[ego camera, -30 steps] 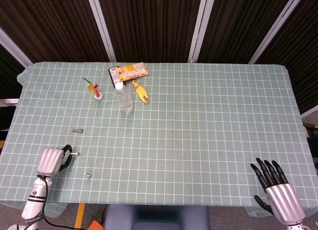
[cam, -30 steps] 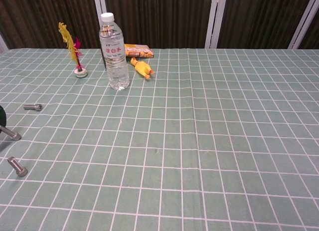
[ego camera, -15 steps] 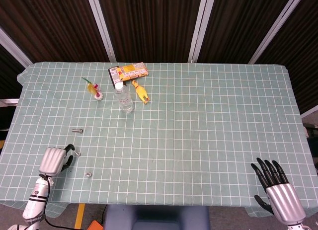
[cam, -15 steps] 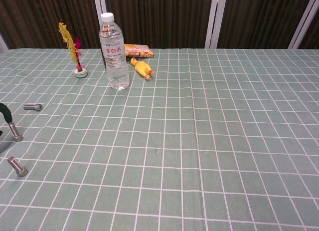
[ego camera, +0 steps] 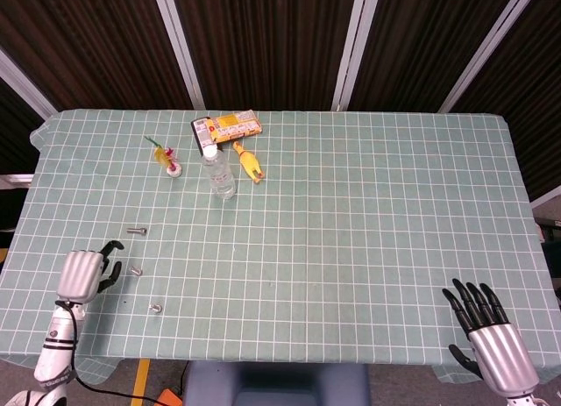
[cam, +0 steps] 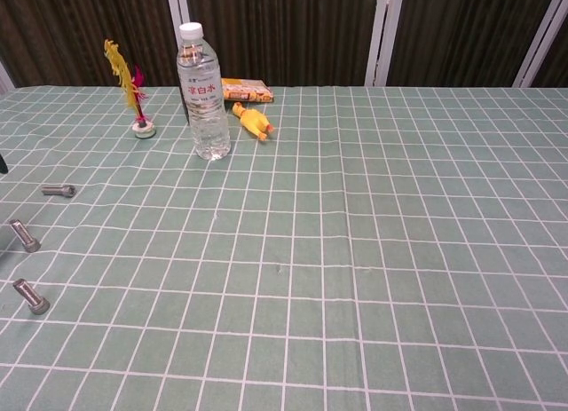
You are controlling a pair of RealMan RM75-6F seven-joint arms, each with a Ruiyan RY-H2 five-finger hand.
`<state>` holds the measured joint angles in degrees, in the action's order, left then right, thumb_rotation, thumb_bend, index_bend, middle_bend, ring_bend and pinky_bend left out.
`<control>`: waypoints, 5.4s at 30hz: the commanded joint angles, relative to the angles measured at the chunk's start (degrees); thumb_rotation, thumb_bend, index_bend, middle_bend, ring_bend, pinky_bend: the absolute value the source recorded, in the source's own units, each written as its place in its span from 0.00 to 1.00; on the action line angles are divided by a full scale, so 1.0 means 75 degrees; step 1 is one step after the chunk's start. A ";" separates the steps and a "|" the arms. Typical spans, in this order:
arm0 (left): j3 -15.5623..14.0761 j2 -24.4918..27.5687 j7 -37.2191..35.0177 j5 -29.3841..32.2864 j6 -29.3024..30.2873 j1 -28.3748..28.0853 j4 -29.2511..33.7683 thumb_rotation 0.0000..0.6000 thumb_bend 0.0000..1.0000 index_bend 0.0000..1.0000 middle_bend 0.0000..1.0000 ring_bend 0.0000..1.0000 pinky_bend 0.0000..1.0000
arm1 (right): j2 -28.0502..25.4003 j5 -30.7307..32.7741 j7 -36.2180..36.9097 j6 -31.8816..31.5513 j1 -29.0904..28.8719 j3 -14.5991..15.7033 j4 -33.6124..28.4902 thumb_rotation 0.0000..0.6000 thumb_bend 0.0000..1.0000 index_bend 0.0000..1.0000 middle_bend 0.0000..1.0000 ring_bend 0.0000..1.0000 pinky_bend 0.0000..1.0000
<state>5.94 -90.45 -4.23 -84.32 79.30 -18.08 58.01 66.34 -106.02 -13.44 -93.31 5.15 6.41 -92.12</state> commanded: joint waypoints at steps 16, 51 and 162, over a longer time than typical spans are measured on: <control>0.0874 0.0477 0.0380 0.1883 -0.3384 -0.1530 0.0297 1.00 0.42 0.42 1.00 1.00 1.00 | 0.0009 0.0118 -0.0103 0.0141 -0.0046 -0.0041 -0.0056 1.00 0.28 0.00 0.00 0.00 0.00; 0.0630 -0.0990 0.0877 0.2014 -0.3991 -0.2157 -0.2212 1.00 0.41 0.47 1.00 1.00 1.00 | 0.0005 0.0134 -0.0133 0.0208 -0.0071 -0.0008 -0.0086 1.00 0.28 0.00 0.00 0.00 0.00; -0.2014 0.1542 0.2629 -0.2170 0.2336 0.1893 0.4196 1.00 0.30 0.00 0.00 0.00 0.00 | -0.0084 0.0682 0.0317 0.0254 -0.0200 -0.0319 -0.0183 1.00 0.28 0.00 0.00 0.00 0.00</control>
<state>-9.04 -79.29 16.01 -101.23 97.15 -4.29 89.18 65.72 -100.90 -11.07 -91.42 3.65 4.01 -93.49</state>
